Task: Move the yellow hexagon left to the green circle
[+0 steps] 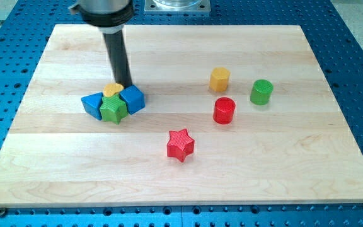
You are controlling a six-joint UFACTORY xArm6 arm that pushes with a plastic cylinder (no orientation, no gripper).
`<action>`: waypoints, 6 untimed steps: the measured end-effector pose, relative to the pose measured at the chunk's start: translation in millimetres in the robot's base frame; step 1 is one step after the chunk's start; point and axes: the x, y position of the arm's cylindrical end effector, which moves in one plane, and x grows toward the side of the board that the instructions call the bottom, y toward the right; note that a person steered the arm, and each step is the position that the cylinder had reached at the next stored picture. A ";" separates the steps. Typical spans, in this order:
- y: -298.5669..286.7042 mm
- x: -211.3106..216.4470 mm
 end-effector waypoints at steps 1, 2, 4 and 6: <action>73.7 -14.8; 168.4 -26.1; 181.6 -49.8; 181.6 -49.1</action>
